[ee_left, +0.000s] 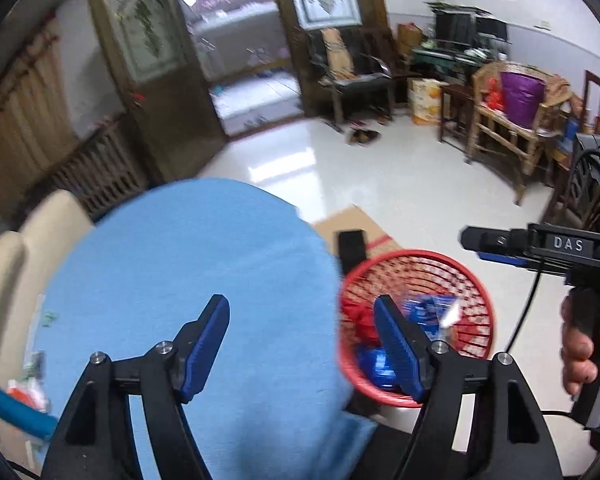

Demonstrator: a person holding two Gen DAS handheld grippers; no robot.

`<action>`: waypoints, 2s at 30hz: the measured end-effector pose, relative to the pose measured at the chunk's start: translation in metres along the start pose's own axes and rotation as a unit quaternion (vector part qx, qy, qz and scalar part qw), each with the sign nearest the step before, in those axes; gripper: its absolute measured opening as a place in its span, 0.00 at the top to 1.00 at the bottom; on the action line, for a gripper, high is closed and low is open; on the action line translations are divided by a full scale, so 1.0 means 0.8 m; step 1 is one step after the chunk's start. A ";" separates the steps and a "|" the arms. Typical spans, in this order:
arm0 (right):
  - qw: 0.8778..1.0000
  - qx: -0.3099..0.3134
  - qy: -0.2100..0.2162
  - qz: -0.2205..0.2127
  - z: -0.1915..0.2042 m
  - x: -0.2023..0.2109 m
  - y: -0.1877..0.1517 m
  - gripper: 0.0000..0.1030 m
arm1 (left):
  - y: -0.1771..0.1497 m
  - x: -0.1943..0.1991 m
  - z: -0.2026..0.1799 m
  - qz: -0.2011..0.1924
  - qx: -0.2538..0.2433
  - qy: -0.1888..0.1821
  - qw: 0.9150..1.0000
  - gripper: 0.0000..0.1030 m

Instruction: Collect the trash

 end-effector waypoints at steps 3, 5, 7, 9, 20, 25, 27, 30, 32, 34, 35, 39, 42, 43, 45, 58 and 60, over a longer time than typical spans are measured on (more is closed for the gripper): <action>1.000 0.018 0.002 0.003 0.015 -0.001 -0.008 0.42 | -0.009 0.019 0.019 0.004 0.007 0.041 0.999 0.27; 0.999 0.036 0.001 0.002 0.027 -0.001 -0.015 0.42 | -0.017 0.031 0.030 0.007 0.017 0.064 0.998 0.27; 0.998 0.063 -0.003 -0.003 0.044 0.000 -0.023 0.42 | -0.026 0.041 0.041 0.009 0.027 0.084 0.996 0.26; 0.997 0.082 -0.005 -0.009 0.057 0.003 -0.030 0.42 | -0.035 0.052 0.052 0.013 0.038 0.106 0.994 0.26; 0.985 0.168 0.011 -0.023 0.136 0.013 -0.074 0.42 | -0.078 0.105 0.108 0.014 0.102 0.183 0.978 0.26; 0.979 0.200 0.030 -0.013 0.175 0.010 -0.102 0.42 | -0.095 0.123 0.129 0.014 0.134 0.209 0.969 0.26; 0.976 0.215 0.038 -0.006 0.193 0.007 -0.118 0.41 | -0.105 0.132 0.137 0.014 0.147 0.220 0.964 0.25; 0.971 0.233 0.049 0.007 0.214 0.003 -0.141 0.41 | -0.117 0.143 0.148 0.010 0.163 0.239 0.957 0.10; 0.968 0.244 0.053 0.013 0.226 0.000 -0.155 0.41 | -0.125 0.154 0.153 0.004 0.170 0.255 0.952 0.10; 0.965 0.256 0.058 0.022 0.237 -0.004 -0.169 0.41 | -0.132 0.160 0.158 0.001 0.174 0.264 0.949 0.09; 0.963 0.261 0.061 0.026 0.243 -0.006 -0.176 0.40 | -0.135 0.163 0.161 0.001 0.176 0.268 0.947 0.09; 0.956 0.280 0.072 0.038 0.261 -0.011 -0.199 0.39 | -0.153 0.180 0.169 -0.001 0.186 0.277 0.943 0.09; 0.951 0.296 0.078 0.042 0.274 -0.012 -0.213 0.39 | -0.167 0.191 0.178 -0.001 0.194 0.281 0.940 0.09; 0.949 0.301 0.081 0.041 0.279 -0.012 -0.218 0.39 | -0.170 0.194 0.181 -0.001 0.197 0.283 0.939 0.09; 0.946 0.310 0.085 0.037 0.291 -0.010 -0.224 0.37 | -0.178 0.199 0.184 0.001 0.204 0.285 0.937 0.09; 0.930 0.366 0.046 -0.008 0.334 -0.015 -0.278 0.36 | -0.216 0.219 0.187 0.027 0.228 0.293 0.928 0.09; 0.927 0.373 0.028 -0.018 0.334 -0.017 -0.285 0.36 | -0.221 0.222 0.191 0.030 0.234 0.295 0.926 0.09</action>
Point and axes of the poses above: each gripper's, at about its wrist camera, not at the fingertips, and x roughly against the way its jaws point, z to its left, y to its top, the point moved 2 cm from there along -x, roughly the way its jaws point, and after that the axes turned 15 degrees about -x, right-handed, at the moved point
